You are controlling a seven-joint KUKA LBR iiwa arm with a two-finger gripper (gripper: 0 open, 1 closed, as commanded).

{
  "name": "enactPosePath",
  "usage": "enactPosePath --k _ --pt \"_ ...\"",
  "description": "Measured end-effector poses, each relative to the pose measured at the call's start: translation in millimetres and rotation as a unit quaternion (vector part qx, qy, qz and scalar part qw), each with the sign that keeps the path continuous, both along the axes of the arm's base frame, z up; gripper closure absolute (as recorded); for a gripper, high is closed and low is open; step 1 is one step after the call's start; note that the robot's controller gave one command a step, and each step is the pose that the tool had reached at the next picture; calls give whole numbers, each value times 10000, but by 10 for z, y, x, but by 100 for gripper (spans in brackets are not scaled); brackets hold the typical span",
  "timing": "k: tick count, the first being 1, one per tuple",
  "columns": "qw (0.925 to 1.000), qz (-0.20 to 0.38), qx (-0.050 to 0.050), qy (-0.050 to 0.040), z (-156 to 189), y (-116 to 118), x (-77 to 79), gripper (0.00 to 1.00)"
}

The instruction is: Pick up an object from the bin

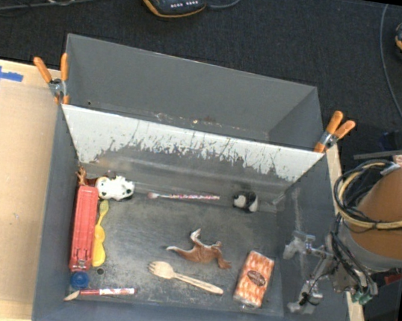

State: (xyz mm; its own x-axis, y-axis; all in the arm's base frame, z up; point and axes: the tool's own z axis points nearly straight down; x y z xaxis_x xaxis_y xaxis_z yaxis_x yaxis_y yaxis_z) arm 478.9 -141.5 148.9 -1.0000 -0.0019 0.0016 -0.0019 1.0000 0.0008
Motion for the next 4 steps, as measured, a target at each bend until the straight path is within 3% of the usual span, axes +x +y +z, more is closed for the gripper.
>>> enactPosePath --k 1,2,3,4 --pt "9963 859 -13 -22 -419 305 320 0" --pt "9957 928 7 15 -733 672 327 0" --pt "9741 2261 8 -23 -701 1030 200 100" --pt "9738 2272 6 -24 -697 1032 200 100"
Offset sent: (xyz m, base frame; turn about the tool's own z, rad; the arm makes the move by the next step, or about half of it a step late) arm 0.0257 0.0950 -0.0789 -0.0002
